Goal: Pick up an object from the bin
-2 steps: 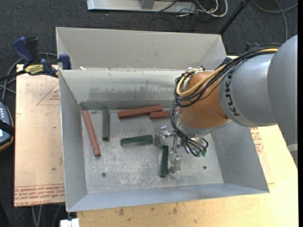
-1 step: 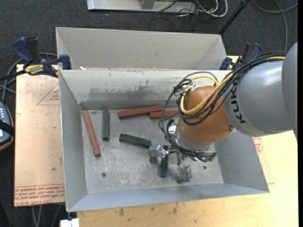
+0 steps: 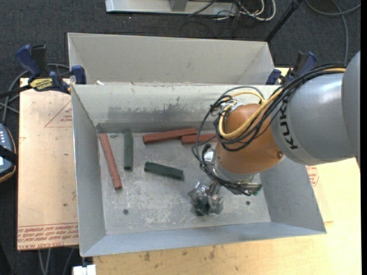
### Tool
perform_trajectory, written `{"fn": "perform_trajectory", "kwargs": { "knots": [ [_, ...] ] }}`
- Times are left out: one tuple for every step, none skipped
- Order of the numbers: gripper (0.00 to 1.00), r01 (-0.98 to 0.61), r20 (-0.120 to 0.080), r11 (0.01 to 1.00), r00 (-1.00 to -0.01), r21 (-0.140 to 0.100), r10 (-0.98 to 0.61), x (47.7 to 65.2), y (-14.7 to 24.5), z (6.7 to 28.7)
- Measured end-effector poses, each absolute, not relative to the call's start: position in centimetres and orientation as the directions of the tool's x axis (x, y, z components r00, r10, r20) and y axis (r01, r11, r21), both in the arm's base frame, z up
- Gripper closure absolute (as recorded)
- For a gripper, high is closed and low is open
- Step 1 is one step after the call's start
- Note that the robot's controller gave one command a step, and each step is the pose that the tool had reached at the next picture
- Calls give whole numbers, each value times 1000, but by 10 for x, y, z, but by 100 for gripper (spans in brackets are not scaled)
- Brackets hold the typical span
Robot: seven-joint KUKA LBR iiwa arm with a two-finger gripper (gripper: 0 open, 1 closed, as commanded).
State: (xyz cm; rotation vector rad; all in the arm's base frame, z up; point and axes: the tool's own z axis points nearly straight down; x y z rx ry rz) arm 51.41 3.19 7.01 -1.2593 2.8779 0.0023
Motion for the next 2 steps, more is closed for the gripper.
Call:
{"fn": "perform_trajectory", "kwargs": {
  "knots": [
    [100,-685,-5,728,-728,-7,-685,578,-25,71],
    [100,-762,0,648,-648,-4,-762,528,-82,120]
  ]
}}
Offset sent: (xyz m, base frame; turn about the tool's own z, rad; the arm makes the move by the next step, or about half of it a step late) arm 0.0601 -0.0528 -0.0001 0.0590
